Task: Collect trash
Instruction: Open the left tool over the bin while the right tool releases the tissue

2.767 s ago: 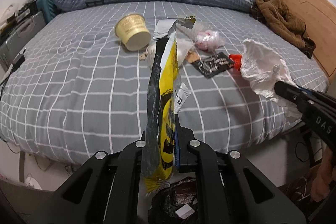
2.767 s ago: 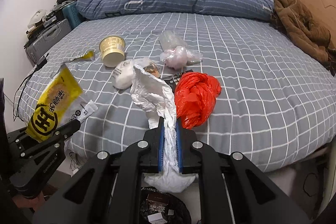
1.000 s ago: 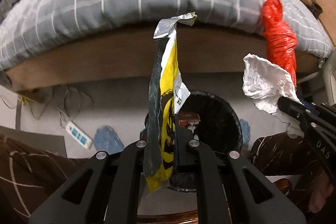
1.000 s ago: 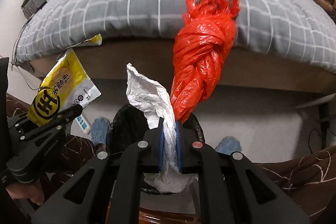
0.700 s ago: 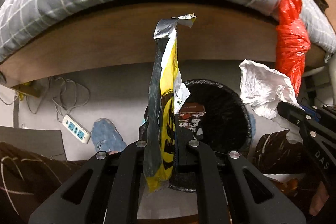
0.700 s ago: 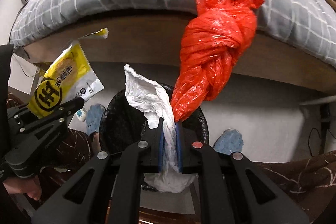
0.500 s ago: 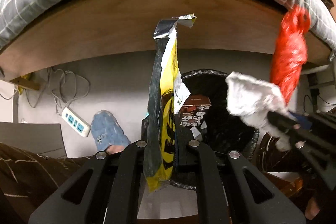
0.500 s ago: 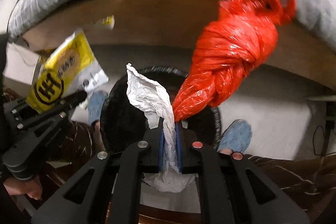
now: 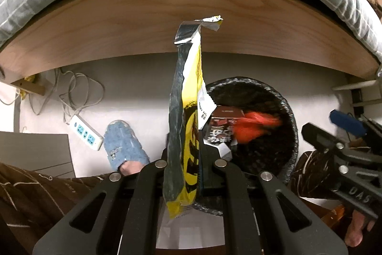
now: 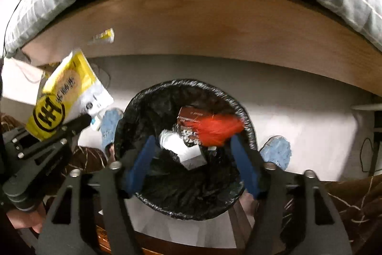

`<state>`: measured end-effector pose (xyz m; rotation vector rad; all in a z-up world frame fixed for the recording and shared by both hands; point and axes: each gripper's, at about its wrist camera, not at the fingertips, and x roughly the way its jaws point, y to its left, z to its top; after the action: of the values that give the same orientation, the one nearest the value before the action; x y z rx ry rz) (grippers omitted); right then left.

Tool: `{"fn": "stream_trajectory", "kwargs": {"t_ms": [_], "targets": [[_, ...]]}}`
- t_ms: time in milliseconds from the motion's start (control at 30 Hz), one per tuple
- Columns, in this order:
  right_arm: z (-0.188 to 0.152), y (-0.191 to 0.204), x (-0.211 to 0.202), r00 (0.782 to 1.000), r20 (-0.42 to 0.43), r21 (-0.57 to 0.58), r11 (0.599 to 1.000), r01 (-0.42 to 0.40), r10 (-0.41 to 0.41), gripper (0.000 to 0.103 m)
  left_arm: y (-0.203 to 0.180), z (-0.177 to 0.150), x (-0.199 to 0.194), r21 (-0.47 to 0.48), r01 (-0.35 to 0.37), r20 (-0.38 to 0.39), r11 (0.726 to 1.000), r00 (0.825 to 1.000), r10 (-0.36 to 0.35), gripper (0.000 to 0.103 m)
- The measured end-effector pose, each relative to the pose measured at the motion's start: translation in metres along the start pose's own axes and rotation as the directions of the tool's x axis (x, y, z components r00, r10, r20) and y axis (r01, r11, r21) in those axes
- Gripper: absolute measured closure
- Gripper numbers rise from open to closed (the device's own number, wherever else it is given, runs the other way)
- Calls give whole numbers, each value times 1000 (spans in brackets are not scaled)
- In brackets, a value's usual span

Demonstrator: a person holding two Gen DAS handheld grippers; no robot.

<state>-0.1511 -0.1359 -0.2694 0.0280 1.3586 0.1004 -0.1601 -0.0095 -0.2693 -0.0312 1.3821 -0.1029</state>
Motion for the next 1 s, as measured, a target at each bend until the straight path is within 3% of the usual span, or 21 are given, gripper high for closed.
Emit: {"fn": "stream_trajectory", "kwargs": {"t_ms": [333,567,667,700,733,1000], "targets": [[-7,-58,-32,992,78,109,990,88,-97,16,-43,3,11,103,42,-25,994,999,-40,95],[-9,-84,-36,986,102,187,976,108,-129,15,-72,-4,22,210,37,-29,977,999,-31,92],[-8,-85,-39,983,114,195,973,120,-144,15,-74,-8,23,231,20,-18,973,1000,-16,68],[-7,-85,-41,982,119,194,973,122,-147,15,-72,-9,23,232,9,-8,973,1000,-7,52],[-6,-84,-42,980,128,192,974,124,-150,15,-71,-8,21,228,1,6,974,1000,-2,43],[6,-77,-64,965,192,173,974,148,-181,15,-62,3,-1,168,-7,90,986,996,-8,11]]}}
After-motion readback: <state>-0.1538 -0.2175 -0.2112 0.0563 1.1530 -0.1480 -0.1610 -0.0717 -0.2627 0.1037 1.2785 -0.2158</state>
